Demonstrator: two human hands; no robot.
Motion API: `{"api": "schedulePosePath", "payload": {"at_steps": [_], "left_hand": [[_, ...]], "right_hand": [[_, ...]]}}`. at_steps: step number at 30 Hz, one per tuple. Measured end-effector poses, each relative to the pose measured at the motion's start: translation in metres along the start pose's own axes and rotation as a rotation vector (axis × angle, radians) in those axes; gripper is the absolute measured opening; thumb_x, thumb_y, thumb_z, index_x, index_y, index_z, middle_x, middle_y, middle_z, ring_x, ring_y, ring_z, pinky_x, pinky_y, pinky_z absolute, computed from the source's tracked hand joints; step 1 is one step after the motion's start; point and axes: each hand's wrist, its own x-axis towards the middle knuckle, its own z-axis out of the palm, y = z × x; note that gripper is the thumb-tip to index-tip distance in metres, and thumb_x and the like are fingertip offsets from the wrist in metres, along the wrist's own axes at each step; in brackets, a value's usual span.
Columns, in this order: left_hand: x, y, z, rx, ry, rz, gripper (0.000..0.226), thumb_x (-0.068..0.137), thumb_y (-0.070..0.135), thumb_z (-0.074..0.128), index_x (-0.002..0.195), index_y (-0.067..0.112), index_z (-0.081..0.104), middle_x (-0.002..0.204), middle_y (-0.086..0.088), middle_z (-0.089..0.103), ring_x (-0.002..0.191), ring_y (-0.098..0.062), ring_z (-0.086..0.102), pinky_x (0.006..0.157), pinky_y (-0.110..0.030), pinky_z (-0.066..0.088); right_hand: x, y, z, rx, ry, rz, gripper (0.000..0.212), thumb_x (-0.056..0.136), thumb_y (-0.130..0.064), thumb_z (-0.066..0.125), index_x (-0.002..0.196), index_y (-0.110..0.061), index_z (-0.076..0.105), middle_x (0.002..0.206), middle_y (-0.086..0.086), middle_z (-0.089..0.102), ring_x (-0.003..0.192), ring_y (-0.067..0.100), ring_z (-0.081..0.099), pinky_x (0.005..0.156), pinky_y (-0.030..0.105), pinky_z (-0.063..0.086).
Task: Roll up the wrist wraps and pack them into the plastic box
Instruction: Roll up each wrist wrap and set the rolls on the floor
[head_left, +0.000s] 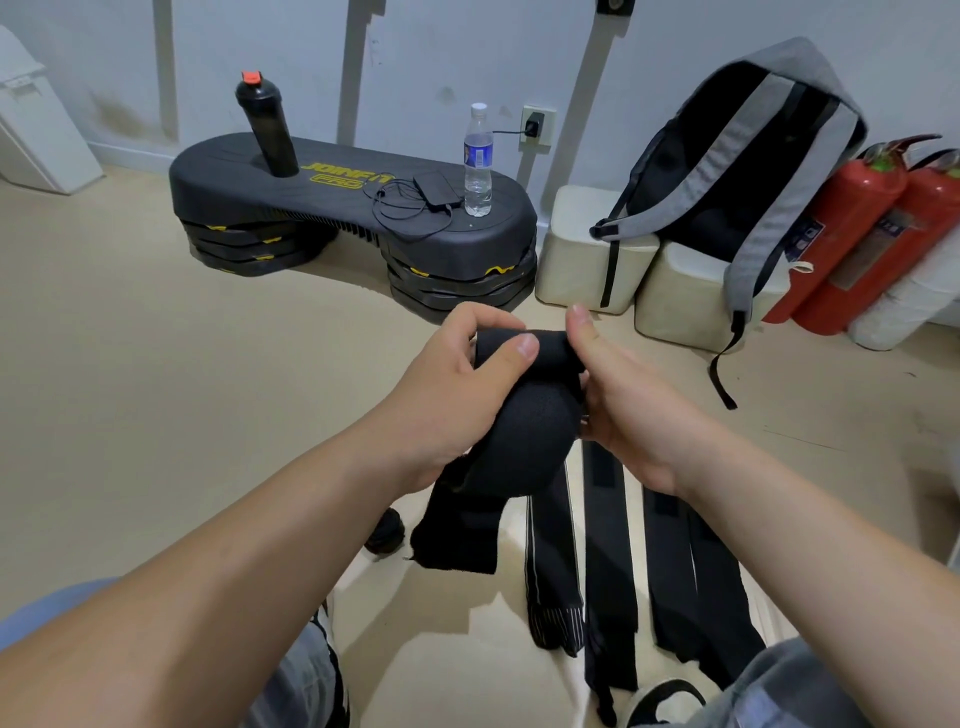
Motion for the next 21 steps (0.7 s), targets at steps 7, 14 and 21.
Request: {"api": "schedulePosePath", "payload": {"at_steps": [7,14,21], "left_hand": [[0.0001,0.0056,-0.0051,-0.043,-0.025,-0.017,0.033,0.095,0.013,0.078,0.123,0.022,0.064,0.120,-0.012,0.072,0.094,-0.015,0.076,0.080,-0.036,0.065],[0.0053,0.0048,0.0009,0.045,-0.098,-0.238,0.052,0.107,0.062,0.043,0.129,0.021,0.066,0.119,-0.004,0.079,0.107,-0.024,0.078,0.094,-0.049,0.064],[0.0037,0.0016,0.0002,0.015,-0.011,-0.067,0.029,0.105,0.040,0.063,0.125,0.018,0.063,0.122,-0.009,0.074,0.113,-0.025,0.074,0.096,-0.045,0.062]], "right_hand": [[-0.0021,0.0005,0.0014,0.259,0.050,-0.136,0.035,0.092,-0.029,0.068,0.122,-0.012,0.067,0.109,0.014,0.074,0.099,0.025,0.073,0.086,0.038,0.061],[-0.0053,0.0022,0.0028,0.005,0.101,-0.346,0.033,0.095,0.009,0.067,0.109,-0.021,0.067,0.103,-0.002,0.072,0.084,0.014,0.070,0.079,0.036,0.062],[-0.0062,-0.0061,0.0018,0.150,0.101,-0.123,0.038,0.094,-0.030,0.072,0.129,-0.017,0.067,0.123,0.007,0.072,0.102,0.020,0.075,0.079,0.035,0.060]]}}
